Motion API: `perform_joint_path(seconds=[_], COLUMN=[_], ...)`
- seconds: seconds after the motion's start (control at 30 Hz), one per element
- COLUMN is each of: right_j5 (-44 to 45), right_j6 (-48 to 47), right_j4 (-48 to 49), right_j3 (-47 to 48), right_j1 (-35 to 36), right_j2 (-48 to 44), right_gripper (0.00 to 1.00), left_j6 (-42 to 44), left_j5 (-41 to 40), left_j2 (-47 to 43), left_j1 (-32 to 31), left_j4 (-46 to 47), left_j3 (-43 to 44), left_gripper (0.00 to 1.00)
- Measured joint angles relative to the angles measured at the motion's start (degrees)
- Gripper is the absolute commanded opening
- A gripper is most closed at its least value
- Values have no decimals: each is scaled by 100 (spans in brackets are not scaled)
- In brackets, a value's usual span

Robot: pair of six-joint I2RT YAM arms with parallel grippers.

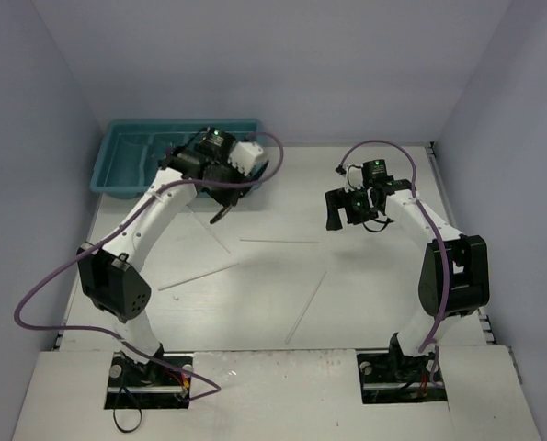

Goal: Sort the eating utensils into containers

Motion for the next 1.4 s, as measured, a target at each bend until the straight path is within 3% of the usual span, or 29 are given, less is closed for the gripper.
perform_joint_path(seconds=[0.2,0.57,0.9,1.27,1.4], right_j5=[0,2,2,2,2], right_j6=[10,46,48,47,45], right_j4=[-2,-3,-3,-3,-3], right_j3=[9,9,9,9,9], right_j1=[2,2,2,2,2], right_j2=[0,0,0,0,0], right_gripper=[86,86,86,86,87], left_j6=[-454,-1634,-2786,-3279,-3415], left_j5=[-630,-1780,-1784,-1320,-1159], left_j2=[847,1985,2715,3169,3227], left_j1=[401,614,1230,1144,1144], left_j4=[719,2921,4384,4582,4578], left_j3=[1374,1425,977,1023,1023], left_gripper=[0,0,0,0,13])
